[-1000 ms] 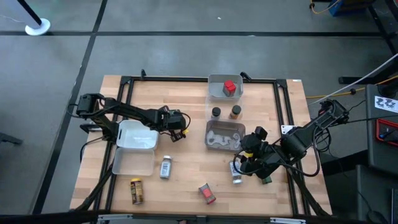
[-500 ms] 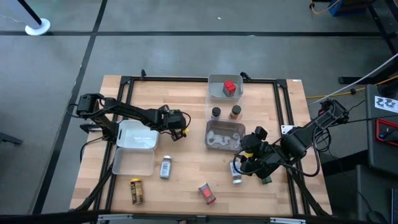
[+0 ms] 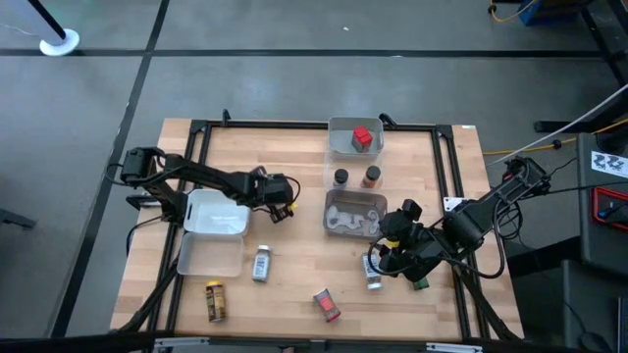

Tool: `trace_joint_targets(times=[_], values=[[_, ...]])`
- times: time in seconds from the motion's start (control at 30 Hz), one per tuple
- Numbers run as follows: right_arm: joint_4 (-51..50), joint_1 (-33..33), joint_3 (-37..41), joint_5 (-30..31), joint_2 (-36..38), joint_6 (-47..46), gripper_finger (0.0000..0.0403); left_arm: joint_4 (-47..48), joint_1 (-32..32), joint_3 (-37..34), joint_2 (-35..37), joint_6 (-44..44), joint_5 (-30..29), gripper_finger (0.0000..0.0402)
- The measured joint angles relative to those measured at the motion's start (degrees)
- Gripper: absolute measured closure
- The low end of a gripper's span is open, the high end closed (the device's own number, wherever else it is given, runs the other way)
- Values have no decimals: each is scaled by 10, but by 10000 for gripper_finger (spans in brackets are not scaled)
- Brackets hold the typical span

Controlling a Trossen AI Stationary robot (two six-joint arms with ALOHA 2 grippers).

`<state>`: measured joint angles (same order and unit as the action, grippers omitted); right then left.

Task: Sort spices by type
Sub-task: Put the top black seasoning can into the black bin

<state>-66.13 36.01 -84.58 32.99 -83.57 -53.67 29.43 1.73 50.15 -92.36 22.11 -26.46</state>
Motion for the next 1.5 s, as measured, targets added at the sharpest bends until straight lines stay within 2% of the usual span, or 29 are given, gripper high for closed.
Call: trace_joint_targets(times=[0.43, 0.53, 0.57, 0.6, 0.87, 1.03, 1.3, 1.37, 1.5], values=[[0, 0, 0, 3, 0, 0, 118, -9, -32, 4, -40, 11, 12, 401], [4, 0, 4, 27, -1, 0, 118, -4, -52, 0, -46, -1, 65, 401], [7, 0, 9, 36, -1, 0, 118, 0, -60, -3, -51, -4, 55, 401], [8, 0, 18, 43, -2, 0, 118, -2, -66, -1, -49, -10, 73, 401], [44, 0, 84, 49, -3, -14, 118, -1, -91, -2, -46, 14, 52, 401], [49, 0, 87, 49, -2, -15, 118, 6, -90, 27, -37, -1, 47, 401], [47, 0, 86, 34, -2, -15, 118, 47, -90, 112, 21, -34, 59, 399], [47, 0, 86, 34, -2, -15, 118, 46, -90, 131, 34, -68, 60, 395], [47, 0, 86, 34, -2, -15, 118, 44, -86, 167, 39, -214, 62, 372]])
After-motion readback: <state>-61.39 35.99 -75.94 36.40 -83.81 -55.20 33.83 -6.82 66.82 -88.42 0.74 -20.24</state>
